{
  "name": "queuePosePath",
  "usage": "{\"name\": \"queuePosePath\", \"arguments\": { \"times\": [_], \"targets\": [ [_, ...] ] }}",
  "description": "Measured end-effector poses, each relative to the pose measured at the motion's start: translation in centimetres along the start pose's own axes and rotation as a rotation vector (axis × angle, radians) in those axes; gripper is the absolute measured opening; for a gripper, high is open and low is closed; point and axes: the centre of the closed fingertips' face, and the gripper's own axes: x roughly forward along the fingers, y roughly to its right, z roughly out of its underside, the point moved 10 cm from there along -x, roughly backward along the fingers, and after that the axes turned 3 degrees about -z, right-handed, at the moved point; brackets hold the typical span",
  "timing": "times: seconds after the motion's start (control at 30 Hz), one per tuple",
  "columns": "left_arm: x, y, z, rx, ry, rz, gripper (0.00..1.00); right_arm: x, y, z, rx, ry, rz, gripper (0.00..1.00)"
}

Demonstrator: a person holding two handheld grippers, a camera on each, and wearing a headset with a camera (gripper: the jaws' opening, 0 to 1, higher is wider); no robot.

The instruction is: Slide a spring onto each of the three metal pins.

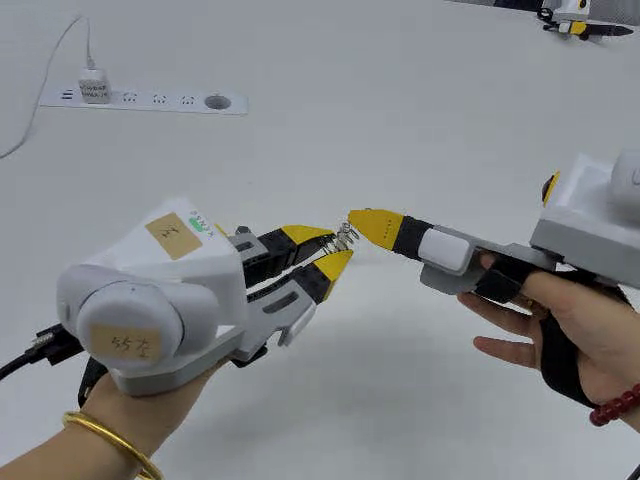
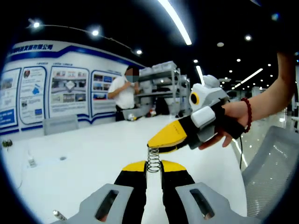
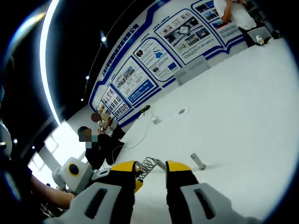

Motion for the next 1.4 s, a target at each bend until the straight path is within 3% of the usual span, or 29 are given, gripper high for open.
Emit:
{"name": "queuePosePath", "arguments": {
  "times": [0.2, 0.53, 0.67, 0.83, 0.97, 1.1, 1.4],
  "targets": [
    [-0.2, 0.1, -0.7, -0.003, 0.03, 0.006, 0.1, 0.1, -0.3, -0.2, 0.124, 0.038, -0.06, 0.22],
    [-0.6, 0.2, -1.0, -0.01, 0.039, 0.014, 0.11, 0.2, -0.8, -0.3, 0.195, 0.059, -0.099, 0.14],
    [-0.8, 0.1, -1.0, -0.053, 0.022, 0.019, 0.11, 0.3, -1.1, -0.3, 0.2, 0.061, -0.11, 0.13],
    [-1.1, 0.2, -0.9, -0.04, -0.014, 0.02, 0.11, 0.6, -1.7, -0.1, 0.125, 0.043, -0.113, 0.12],
    [-1.2, 0.3, -0.7, -0.067, -0.045, 0.024, 0.12, 0.8, -2.0, -0.1, 0.071, 0.029, -0.113, 0.11],
    [-1.4, 0.3, -0.7, -0.064, -0.062, 0.021, 0.14, 0.8, -1.8, -0.3, 0.034, 0.04, -0.102, 0.11],
    [-2.8, 0.0, 0.1, -0.026, -0.136, 0.005, 0.22, 0.9, -1.2, -0.9, -0.168, 0.027, -0.013, 0.11]
  ]
}}
